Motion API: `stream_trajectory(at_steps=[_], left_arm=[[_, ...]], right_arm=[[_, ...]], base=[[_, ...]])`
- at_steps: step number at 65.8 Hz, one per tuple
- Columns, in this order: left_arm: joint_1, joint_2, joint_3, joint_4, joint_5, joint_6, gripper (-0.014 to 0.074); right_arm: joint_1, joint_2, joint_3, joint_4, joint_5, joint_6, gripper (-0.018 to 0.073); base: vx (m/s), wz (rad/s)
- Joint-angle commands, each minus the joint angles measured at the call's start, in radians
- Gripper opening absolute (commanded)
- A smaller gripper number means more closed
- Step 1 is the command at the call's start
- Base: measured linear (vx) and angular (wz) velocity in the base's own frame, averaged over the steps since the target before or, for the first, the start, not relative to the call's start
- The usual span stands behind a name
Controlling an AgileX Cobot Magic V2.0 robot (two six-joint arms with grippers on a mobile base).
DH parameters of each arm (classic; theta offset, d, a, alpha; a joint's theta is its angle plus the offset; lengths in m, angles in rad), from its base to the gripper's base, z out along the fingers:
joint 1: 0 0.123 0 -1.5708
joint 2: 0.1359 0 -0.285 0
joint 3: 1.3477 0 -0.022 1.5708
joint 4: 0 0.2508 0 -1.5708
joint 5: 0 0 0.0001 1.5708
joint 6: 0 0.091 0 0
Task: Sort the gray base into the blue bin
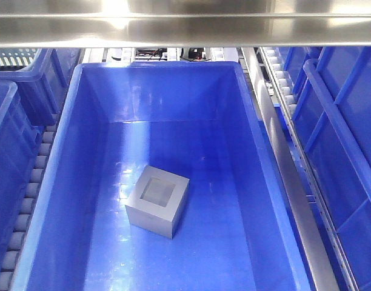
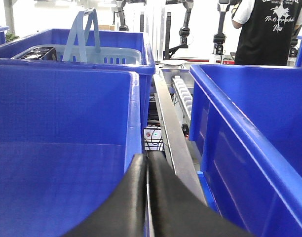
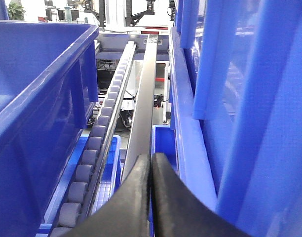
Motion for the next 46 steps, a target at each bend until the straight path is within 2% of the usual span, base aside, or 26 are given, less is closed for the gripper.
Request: stream_trajectory(at_steps=[1, 46], left_arm=[[-0.002, -0.017, 0.028, -0.003, -0.067, -0.01, -0.0006], [-0.002, -0.017, 0.028, -0.003, -0.067, -0.01, -0.0006]], right_arm=[[-0.005, -0.011, 0.014, -0.011, -0.078, -0.005, -0.0009], [-0.005, -0.011, 0.014, -0.011, -0.078, -0.005, -0.0009]], base=[[0.0, 0.0], [0.0, 0.0]])
